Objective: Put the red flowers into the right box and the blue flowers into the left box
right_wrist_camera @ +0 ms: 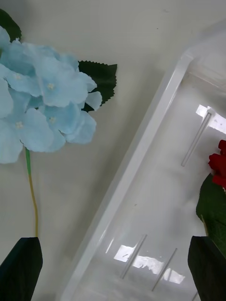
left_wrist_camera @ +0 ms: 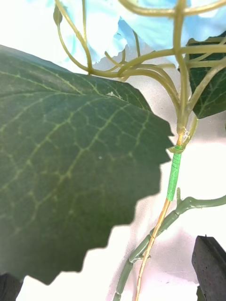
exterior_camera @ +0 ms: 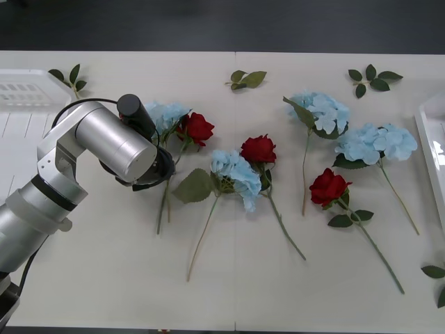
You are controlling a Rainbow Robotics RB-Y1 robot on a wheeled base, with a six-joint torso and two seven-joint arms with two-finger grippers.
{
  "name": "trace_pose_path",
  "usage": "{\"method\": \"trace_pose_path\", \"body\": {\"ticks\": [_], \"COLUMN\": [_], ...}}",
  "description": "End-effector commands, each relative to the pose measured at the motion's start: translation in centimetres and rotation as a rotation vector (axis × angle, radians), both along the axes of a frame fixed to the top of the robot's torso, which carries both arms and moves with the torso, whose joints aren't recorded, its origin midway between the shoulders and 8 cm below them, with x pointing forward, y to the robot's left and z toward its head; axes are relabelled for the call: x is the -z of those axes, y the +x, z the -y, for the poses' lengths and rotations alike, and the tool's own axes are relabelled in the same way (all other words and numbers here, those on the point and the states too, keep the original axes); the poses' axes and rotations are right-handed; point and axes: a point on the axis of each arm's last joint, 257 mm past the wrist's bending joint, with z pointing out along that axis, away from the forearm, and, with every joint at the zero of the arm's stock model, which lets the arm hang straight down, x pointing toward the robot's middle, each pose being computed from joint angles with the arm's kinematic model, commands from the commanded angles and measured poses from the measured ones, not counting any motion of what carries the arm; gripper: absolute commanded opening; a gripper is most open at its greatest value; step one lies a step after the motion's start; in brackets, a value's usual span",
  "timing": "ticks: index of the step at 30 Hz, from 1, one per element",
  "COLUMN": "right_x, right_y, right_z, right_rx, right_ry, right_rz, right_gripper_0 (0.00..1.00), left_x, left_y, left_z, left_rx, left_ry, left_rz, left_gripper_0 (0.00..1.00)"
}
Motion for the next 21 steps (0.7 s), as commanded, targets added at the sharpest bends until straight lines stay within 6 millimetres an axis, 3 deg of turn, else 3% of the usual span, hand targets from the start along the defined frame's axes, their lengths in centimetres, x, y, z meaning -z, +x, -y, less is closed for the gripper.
{"method": "trace_pose_path", "body": {"ticks": [1,11,18,21], "right_x": [-0.1,4.1,6.6,7.4], "right_y": [0.7,2.0,2.6,2.8], "right_z": [-3.2,-8.5,-9.7,-9.7], "right_rx": [0.008,0.048,0.051,0.055], "right_ry": [-0.011,-0.093,-0.131,-0.133], "right_rz": [0.010,0.007,0.030,0.031], "right_gripper_0": [0.90,0.90,0.90,0.90], "left_x": [-2.1,-1.3,-1.0,-0.9], "left_y": [1.6,2.7,2.7,2.6], "left_z": [1.5,1.6,1.4,1.5], "left_rx": [0.057,0.078,0.082,0.086], "left_ry": [-0.003,0.015,0.022,0.023], "left_rz": [0.062,0.076,0.069,0.068], "left_gripper_0": [1.00,0.98,0.91,0.82]}}
